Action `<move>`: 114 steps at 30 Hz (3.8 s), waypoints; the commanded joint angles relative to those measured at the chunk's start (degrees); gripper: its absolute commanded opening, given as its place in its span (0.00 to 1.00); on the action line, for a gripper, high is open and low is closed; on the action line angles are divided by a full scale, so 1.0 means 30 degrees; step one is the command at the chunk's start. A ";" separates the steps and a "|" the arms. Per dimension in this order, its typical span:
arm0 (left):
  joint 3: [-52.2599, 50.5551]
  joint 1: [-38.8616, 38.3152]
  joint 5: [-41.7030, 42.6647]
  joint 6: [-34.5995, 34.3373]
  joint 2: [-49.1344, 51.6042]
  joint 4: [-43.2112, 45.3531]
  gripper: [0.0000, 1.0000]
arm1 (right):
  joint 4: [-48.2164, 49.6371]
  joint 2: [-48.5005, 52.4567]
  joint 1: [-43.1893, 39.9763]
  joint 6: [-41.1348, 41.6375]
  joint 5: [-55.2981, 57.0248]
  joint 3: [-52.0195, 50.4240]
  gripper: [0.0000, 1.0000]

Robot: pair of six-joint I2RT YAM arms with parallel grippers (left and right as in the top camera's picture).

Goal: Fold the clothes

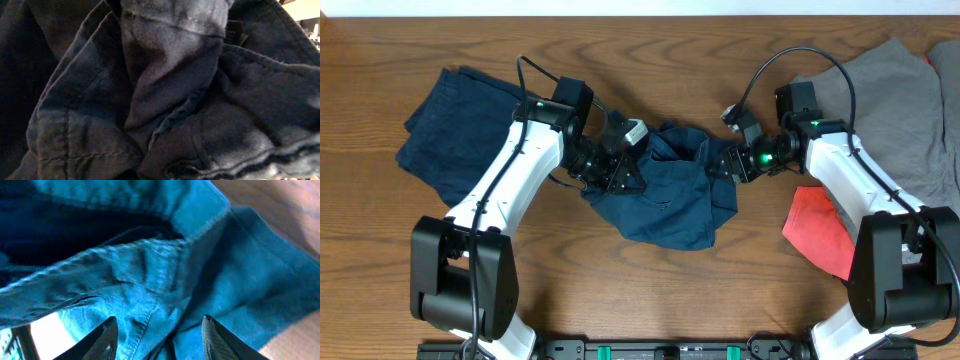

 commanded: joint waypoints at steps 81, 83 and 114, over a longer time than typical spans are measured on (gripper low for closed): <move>0.0226 -0.1268 -0.8903 -0.7854 0.1741 0.8575 0.50 | -0.4692 -0.3315 0.0583 1.3085 1.3777 -0.1355 0.20; 0.0226 -0.1268 -0.8903 -0.7854 0.1763 0.8692 0.60 | -0.5056 -0.3235 0.0554 1.4790 1.5220 -0.1654 0.51; 0.0226 -0.1953 -0.6870 -0.6273 0.5843 1.0783 0.87 | -0.4401 -0.4277 0.1843 1.2976 0.8947 -0.1464 0.22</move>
